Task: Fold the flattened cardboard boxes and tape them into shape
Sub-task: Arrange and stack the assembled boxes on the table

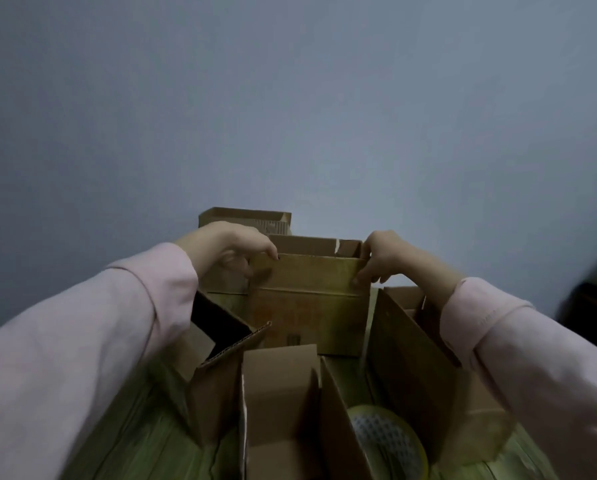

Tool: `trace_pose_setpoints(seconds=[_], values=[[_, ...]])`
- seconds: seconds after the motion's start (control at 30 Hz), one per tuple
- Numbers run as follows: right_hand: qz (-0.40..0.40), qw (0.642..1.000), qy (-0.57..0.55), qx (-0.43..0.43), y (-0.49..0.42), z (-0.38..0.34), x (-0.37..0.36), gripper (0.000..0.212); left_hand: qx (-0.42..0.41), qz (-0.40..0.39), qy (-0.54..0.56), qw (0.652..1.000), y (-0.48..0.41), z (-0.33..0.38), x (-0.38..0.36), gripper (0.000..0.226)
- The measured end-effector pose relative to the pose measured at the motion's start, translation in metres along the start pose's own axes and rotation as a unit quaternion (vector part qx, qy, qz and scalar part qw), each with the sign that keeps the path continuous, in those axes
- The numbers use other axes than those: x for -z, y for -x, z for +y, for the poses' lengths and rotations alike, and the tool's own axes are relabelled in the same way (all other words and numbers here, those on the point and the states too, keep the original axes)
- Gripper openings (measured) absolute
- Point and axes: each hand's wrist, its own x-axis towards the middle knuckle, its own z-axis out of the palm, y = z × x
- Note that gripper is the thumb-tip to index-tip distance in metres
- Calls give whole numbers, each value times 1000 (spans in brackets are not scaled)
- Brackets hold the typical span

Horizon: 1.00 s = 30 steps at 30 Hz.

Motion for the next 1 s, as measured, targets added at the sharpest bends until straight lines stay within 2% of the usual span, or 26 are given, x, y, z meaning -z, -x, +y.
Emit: trace_pose_setpoints(seconds=[0.1,0.3,0.4,0.6,0.67,0.8,0.9,1.0], values=[[19,999,3,-32,-15,14,9,33,-2,-36,6,999,-20,16,-7,63],[50,994,-29,-96,-42,41,19,26,-15,-26,-41,999,-49,44,-22,54],[81,991,-35,-96,-61,46,16,27,-13,-2,-67,998,-63,44,-19,45],[84,993,1,-82,-102,43,10,25,-22,32,-55,998,-84,32,-5,49],[68,994,21,-87,-106,49,12,29,-19,32,-52,998,-88,28,-2,50],[57,996,15,-66,-107,56,11,23,-21,18,-40,999,-95,22,-3,53],[73,996,5,-54,-116,56,5,26,-23,18,-29,999,-100,21,-4,59],[94,994,15,-49,-126,52,-1,18,-24,22,-35,999,-102,20,-4,61]])
